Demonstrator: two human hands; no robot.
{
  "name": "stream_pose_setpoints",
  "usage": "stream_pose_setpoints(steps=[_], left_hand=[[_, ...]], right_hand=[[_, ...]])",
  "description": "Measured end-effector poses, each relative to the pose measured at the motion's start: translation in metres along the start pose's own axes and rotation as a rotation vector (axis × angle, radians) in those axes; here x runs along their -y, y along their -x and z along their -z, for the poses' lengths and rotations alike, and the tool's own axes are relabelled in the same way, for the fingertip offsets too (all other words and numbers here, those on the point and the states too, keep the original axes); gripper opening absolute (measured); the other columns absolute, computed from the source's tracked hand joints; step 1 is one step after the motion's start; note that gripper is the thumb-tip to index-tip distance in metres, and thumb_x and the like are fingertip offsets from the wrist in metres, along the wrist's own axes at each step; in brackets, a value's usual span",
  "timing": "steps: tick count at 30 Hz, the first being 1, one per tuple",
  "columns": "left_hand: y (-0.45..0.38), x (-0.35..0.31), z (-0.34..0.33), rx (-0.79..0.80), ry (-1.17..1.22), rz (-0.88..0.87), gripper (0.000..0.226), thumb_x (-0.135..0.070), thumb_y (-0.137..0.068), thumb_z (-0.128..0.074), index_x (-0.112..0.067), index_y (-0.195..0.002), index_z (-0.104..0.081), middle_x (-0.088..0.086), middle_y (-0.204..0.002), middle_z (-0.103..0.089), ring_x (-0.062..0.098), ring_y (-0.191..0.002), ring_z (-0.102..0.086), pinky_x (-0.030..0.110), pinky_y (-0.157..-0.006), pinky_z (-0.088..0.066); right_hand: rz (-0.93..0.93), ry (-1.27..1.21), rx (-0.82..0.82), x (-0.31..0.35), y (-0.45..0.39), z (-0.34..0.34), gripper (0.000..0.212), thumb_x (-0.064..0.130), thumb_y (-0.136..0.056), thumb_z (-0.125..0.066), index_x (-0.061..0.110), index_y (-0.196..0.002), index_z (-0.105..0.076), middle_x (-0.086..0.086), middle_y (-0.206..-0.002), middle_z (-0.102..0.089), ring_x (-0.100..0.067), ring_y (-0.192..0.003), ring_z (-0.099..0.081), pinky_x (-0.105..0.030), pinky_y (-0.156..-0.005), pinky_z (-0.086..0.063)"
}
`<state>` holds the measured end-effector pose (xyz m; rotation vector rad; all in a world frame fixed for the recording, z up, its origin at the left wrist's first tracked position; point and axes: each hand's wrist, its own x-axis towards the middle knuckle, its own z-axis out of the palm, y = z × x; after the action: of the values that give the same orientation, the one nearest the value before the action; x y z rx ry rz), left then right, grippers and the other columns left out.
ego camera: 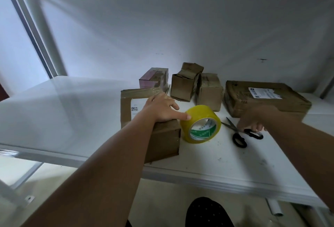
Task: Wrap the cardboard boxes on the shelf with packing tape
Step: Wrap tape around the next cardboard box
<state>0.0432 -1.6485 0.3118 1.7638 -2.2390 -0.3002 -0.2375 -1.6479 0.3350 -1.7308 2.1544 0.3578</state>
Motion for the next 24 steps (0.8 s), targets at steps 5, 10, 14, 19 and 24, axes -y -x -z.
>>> stream_pose_setpoints(steps=[5, 10, 14, 19, 24], left_hand=[[0.003, 0.000, 0.001, -0.025, 0.005, -0.007, 0.067, -0.083, -0.061, -0.057, -0.037, -0.110, -0.066, -0.007, -0.132, -0.047, 0.014, -0.131, -0.033, 0.039, -0.109, -0.019], [0.005, 0.000, 0.002, -0.031, -0.004, -0.008, 0.069, -0.084, -0.061, -0.056, -0.037, -0.110, -0.066, -0.007, -0.132, -0.049, 0.014, -0.129, -0.034, 0.039, -0.109, -0.021], [0.004, 0.000, 0.001, -0.023, -0.010, -0.013, 0.071, -0.085, -0.061, -0.054, -0.035, -0.110, -0.066, -0.007, -0.130, -0.052, 0.014, -0.127, -0.037, 0.040, -0.109, -0.023], [0.003, 0.001, 0.001, -0.036, -0.008, -0.011, 0.069, -0.084, -0.062, -0.056, -0.035, -0.111, -0.066, -0.008, -0.130, -0.051, 0.014, -0.128, -0.036, 0.039, -0.108, -0.023], [0.003, 0.001, 0.000, -0.053, -0.007, -0.013, 0.069, -0.084, -0.061, -0.056, -0.036, -0.109, -0.067, -0.008, -0.130, -0.051, 0.014, -0.128, -0.036, 0.039, -0.107, -0.023]], right_hand=[[0.026, 0.180, -0.031, -0.006, -0.002, -0.027, 0.028, 0.038, -0.082, -0.065, 0.014, -0.091, -0.055, 0.002, -0.079, -0.046, -0.013, -0.077, -0.049, -0.021, -0.060, -0.041], [0.082, 0.129, -0.087, -0.011, 0.000, -0.033, 0.021, 0.025, -0.086, -0.064, 0.009, -0.076, -0.055, -0.002, -0.072, -0.053, -0.012, -0.060, -0.051, -0.019, -0.052, -0.043], [0.179, -0.405, 0.222, -0.021, 0.003, -0.011, 0.020, 0.024, -0.091, -0.061, 0.009, -0.104, -0.063, -0.004, -0.084, -0.064, -0.010, -0.065, -0.054, -0.017, -0.053, -0.047], [0.426, -0.892, 0.309, -0.017, 0.017, 0.026, 0.016, 0.021, -0.086, -0.060, 0.009, -0.097, -0.064, -0.009, -0.087, -0.065, -0.012, -0.069, -0.059, -0.017, -0.053, -0.051], [0.538, -0.775, 0.524, 0.020, 0.055, 0.035, 0.083, 0.060, -0.039, -0.085, 0.010, -0.100, -0.060, -0.012, -0.088, -0.067, -0.023, -0.083, -0.068, -0.029, -0.073, -0.059]])
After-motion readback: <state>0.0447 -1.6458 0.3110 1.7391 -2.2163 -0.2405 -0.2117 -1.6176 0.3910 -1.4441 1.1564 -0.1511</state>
